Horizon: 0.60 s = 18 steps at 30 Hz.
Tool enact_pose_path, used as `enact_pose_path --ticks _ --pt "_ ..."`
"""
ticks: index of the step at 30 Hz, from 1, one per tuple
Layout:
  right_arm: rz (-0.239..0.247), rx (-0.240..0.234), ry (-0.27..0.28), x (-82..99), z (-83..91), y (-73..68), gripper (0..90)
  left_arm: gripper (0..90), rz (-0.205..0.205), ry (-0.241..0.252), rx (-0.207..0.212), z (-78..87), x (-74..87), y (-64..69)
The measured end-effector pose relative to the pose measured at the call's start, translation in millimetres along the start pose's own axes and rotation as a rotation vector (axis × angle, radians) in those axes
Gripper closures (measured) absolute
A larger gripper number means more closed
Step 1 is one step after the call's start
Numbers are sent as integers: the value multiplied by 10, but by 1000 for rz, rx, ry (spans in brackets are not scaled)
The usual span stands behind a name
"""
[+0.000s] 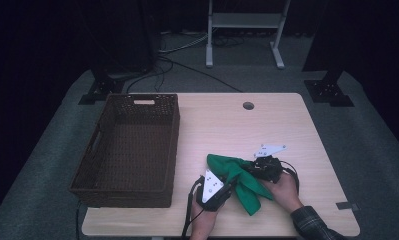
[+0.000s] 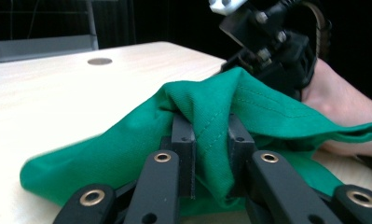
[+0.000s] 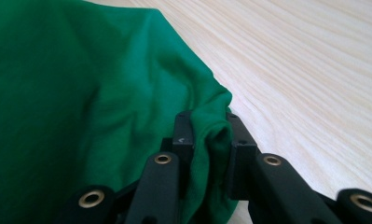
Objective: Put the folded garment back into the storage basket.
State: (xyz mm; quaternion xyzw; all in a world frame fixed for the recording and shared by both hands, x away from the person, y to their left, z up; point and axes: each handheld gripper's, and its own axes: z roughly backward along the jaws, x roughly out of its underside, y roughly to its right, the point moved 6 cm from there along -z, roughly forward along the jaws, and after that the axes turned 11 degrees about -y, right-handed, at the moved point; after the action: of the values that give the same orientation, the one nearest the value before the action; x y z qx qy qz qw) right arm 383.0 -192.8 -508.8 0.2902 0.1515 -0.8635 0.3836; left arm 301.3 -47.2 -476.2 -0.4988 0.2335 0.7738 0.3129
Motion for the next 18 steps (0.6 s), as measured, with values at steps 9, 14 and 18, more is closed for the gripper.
enact_pose_path --ticks 9,14,18 --pt "18 12 28 -177 146 -112 791 787 -4 27 -17 47 -262 -75" --pt "7 17 46 -319 264 -114 791 787 8 47 -25 110 -437 -139" --pt "-5 23 64 -454 367 -109 791 787 11 62 -30 163 -584 -189"
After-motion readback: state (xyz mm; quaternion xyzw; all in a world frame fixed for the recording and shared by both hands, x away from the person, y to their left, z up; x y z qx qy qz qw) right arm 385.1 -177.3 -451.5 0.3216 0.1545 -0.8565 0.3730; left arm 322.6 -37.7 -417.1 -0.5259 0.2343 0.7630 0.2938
